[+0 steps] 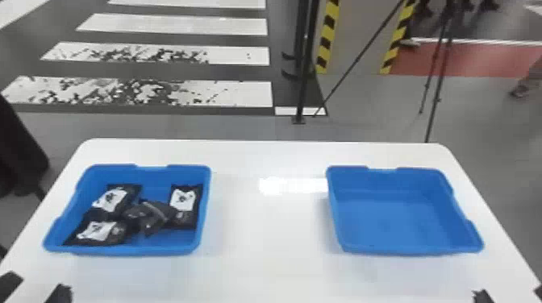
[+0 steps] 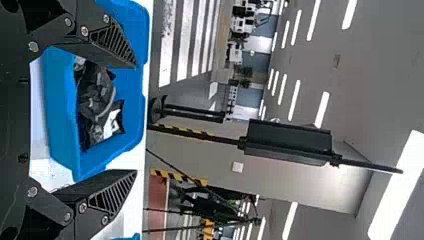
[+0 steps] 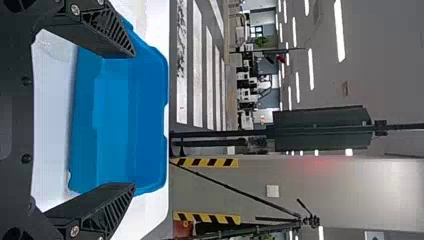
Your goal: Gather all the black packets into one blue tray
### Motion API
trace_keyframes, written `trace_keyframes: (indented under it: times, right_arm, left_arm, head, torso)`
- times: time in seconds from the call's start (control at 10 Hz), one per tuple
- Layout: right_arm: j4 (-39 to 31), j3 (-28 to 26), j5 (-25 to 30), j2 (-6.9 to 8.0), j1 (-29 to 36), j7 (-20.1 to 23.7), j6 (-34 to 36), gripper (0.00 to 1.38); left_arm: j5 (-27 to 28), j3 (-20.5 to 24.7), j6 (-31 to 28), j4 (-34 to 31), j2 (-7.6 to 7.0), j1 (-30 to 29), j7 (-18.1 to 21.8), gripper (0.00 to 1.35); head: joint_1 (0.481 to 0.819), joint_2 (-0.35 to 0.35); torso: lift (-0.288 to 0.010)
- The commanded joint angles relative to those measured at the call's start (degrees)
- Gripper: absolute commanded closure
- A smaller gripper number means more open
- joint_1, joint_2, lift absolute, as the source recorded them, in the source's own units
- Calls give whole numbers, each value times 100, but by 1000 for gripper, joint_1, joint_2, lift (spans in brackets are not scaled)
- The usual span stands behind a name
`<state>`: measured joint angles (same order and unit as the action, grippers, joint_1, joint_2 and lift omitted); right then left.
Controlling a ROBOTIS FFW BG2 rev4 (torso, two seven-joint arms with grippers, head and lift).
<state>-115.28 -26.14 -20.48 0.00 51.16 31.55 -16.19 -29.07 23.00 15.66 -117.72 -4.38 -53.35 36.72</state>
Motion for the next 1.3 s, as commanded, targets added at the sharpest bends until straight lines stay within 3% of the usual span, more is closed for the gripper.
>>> trace_keyframes:
  times: [0.0,0.2,1.2]
  right_arm:
    - [-52,-2,-31,5,157,0,-125,107]
    - [-207,-2,-43,5,312,-35,-224,107]
    - [-94,-2,-66,5,298,-35,-294,108]
  left_arm:
    - [-18,-49,178,-61,78,-290,-7,315]
    - [74,31,291,-103,165,-374,-33,315]
    - [154,-37,178,-103,157,-332,-95,315]
  head:
    - [695,-79]
    - [695,-89]
    - [695,-87]
  torso:
    - [-110]
    - [-110]
    - [-110]
